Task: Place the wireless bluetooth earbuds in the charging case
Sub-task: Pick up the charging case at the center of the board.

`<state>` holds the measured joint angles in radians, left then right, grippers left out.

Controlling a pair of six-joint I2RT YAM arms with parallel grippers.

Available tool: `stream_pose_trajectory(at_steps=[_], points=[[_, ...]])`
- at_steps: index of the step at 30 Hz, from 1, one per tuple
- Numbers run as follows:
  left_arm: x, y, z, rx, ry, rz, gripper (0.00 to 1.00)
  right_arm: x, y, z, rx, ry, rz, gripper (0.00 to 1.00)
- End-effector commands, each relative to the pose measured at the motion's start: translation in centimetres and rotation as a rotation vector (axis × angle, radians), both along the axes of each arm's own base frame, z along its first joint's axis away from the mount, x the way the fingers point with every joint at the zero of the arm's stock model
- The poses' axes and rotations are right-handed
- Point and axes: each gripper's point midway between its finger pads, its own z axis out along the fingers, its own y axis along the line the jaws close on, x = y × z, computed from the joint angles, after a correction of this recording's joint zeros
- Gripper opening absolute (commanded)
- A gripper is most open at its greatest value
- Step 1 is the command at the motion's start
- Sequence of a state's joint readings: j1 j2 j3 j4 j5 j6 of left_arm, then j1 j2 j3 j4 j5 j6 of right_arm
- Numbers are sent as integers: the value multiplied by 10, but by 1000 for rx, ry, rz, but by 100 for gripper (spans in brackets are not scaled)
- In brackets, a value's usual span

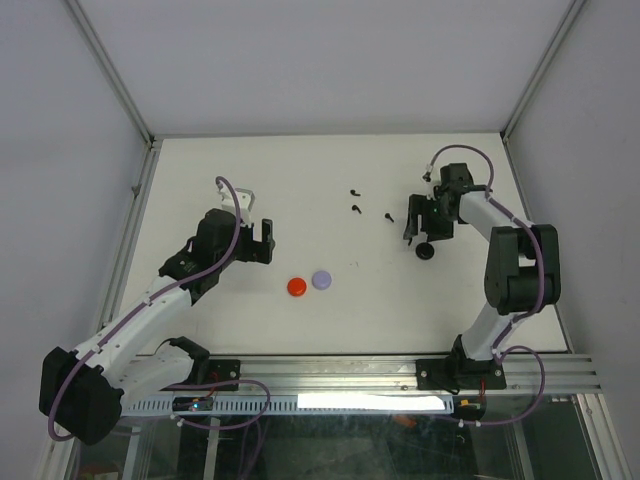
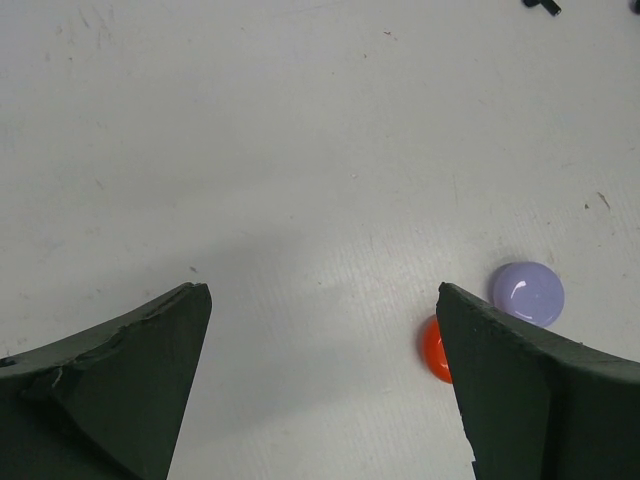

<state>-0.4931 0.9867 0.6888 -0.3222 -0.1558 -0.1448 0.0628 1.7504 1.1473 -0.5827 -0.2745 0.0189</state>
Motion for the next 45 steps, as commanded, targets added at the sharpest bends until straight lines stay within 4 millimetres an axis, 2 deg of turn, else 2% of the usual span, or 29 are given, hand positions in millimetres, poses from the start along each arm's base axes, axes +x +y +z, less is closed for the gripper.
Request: stream_pose_trajectory(at_steps=[1, 6, 9, 13, 18, 25, 30, 37, 41, 45], points=[[6, 0, 15, -22, -59, -1, 99, -14, -6, 22, -7, -20, -45, 71], [6, -2, 12, -26, -48, -9, 99, -33, 0, 23, 4, -9, -41, 71], [6, -3, 12, -28, -45, -13, 99, -36, -7, 17, -67, -15, -46, 71], [6, -4, 10, -31, -39, -18, 99, -22, -16, 28, -146, -102, -67, 71], [6, -4, 9, -30, -37, -18, 99, -5, -13, 41, -169, -201, -21, 74], [5, -4, 8, -27, -35, -21, 99, -7, -10, 5, -183, -102, 42, 74], [5, -4, 9, -26, -37, -26, 99, -19, -1, -8, -180, -30, 96, 74], [4, -7, 9, -37, -33, -39, 99, -37, 0, -12, -279, 28, 134, 68], [4, -7, 8, -37, -31, -38, 99, -37, 0, -11, -314, 27, 143, 62], [5, -8, 8, -39, -30, -40, 99, -33, 3, -13, -309, 17, 142, 62]])
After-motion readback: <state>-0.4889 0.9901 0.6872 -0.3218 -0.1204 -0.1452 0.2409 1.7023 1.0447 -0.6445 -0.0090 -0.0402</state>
